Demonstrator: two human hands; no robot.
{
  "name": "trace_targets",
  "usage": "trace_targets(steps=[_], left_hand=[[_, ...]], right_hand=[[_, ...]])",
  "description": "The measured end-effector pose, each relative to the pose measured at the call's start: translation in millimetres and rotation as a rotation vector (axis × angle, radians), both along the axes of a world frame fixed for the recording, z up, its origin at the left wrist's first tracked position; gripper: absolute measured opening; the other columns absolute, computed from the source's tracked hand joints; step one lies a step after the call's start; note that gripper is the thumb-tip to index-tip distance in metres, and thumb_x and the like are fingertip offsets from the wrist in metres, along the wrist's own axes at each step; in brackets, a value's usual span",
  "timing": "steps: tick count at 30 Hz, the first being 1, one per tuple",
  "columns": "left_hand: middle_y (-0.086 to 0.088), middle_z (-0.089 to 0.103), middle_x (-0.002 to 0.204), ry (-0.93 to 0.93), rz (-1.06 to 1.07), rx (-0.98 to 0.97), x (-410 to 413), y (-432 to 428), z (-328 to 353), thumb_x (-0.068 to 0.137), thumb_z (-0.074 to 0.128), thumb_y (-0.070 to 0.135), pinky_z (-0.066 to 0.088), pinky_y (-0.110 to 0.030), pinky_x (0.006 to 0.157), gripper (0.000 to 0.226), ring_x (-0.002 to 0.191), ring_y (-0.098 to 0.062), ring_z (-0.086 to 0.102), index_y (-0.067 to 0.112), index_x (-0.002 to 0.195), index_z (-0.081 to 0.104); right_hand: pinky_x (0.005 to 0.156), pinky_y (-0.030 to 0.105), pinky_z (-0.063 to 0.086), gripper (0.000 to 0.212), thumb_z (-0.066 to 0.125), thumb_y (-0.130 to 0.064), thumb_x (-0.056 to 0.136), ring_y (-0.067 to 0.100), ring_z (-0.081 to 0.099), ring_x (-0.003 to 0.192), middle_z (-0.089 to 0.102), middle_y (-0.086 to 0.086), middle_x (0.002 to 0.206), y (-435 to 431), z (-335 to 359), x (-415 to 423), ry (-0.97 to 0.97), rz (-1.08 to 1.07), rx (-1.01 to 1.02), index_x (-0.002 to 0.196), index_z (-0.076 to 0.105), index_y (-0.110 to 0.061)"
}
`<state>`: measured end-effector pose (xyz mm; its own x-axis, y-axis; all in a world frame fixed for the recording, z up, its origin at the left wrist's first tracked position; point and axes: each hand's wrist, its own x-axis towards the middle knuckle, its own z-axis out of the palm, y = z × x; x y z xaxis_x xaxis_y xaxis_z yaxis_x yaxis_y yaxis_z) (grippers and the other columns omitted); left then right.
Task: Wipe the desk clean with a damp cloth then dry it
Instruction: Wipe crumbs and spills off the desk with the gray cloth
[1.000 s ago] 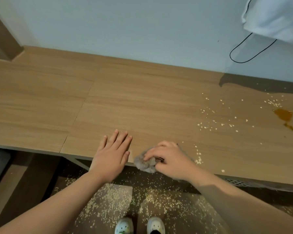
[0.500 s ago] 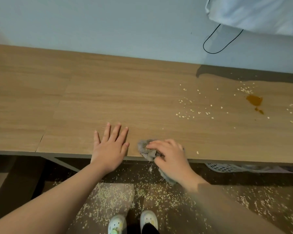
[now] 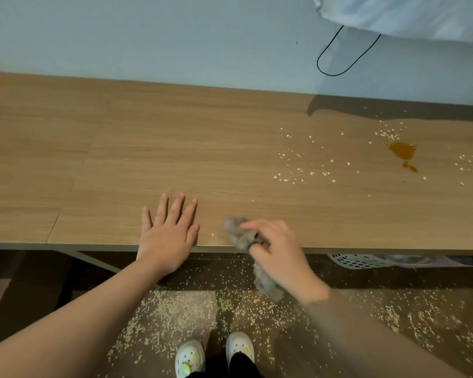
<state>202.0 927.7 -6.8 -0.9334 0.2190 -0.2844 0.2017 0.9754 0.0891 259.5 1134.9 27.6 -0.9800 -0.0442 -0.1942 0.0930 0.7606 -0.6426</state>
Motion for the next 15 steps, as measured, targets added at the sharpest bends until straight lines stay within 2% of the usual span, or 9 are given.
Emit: trace_targets(steps=[1,3,5,7,10,12,15], left_hand=[[0.004,-0.019,0.155,0.001,-0.004,0.002,-0.1,-0.6,-0.2,0.097,0.006,0.046,-0.009,-0.049,0.112,0.054,0.140,-0.022,-0.024,0.033,0.144,-0.017],[0.005,-0.018,0.155,0.005,-0.010,0.013,0.7,-1.5,-0.2,0.097,0.008,0.046,-0.009,-0.049,0.112,0.054,0.140,-0.022,-0.023,0.033,0.145,-0.015],[0.006,-0.014,0.156,0.013,-0.019,0.035,0.0,-3.8,1.2,0.098,0.010,0.046,-0.008,-0.047,0.113,0.054,0.141,-0.020,-0.020,0.035,0.146,-0.011],[0.009,-0.006,0.156,0.029,-0.036,0.063,-4.4,-10.8,3.8,0.099,0.014,0.043,-0.004,-0.043,0.115,0.051,0.143,-0.017,-0.013,0.037,0.146,-0.004],[0.013,0.007,0.156,0.051,-0.069,0.113,-9.7,-23.5,4.8,0.100,0.016,0.040,-0.001,-0.039,0.114,0.047,0.143,-0.013,-0.002,0.039,0.146,0.008],[0.013,0.008,0.156,0.069,-0.071,0.126,-8.9,-26.5,2.8,0.093,0.004,0.048,-0.004,-0.043,0.113,0.055,0.143,-0.012,-0.002,0.038,0.146,0.009],[0.012,0.002,0.156,0.064,-0.085,0.089,-6.5,-26.7,-2.5,0.074,-0.015,0.054,-0.007,-0.045,0.113,0.076,0.143,-0.012,-0.008,0.037,0.146,0.002]], right_hand=[[0.103,0.039,0.033,0.041,0.053,-0.016,0.087,0.005,0.038,0.115,0.042,-0.031,0.110,9.5,0.1,-9.3,0.051,-0.102,-0.020,0.120,0.050,-0.040],[0.102,0.037,0.032,0.043,0.051,-0.018,0.088,0.011,0.038,0.119,0.048,-0.019,0.124,29.0,-7.0,-29.4,0.123,-0.356,0.086,0.125,0.047,-0.039],[0.104,0.038,0.027,0.048,0.047,-0.024,0.092,0.016,0.033,0.126,0.040,-0.012,0.141,29.9,-17.7,-41.4,0.066,-0.404,0.276,0.137,0.039,-0.034],[0.106,0.039,0.025,0.049,0.045,-0.026,0.093,0.018,0.031,0.127,0.036,-0.010,0.146,12.7,-29.0,-50.4,0.082,-0.298,0.355,0.141,0.035,-0.031],[0.104,0.036,0.023,0.047,0.044,-0.026,0.093,0.014,0.031,0.125,0.037,-0.014,0.144,-23.4,-24.0,-50.1,0.139,-0.064,0.321,0.139,0.038,-0.033],[0.102,0.034,0.021,0.045,0.046,-0.024,0.091,0.012,0.031,0.123,0.041,-0.017,0.141,-42.6,-15.3,-36.9,0.151,0.150,0.260,0.134,0.044,-0.035],[0.097,0.032,0.022,0.037,0.049,-0.022,0.088,0.009,0.035,0.113,0.054,-0.019,0.126,-45.0,-0.9,-9.3,0.050,0.443,0.113,0.121,0.057,-0.036]])
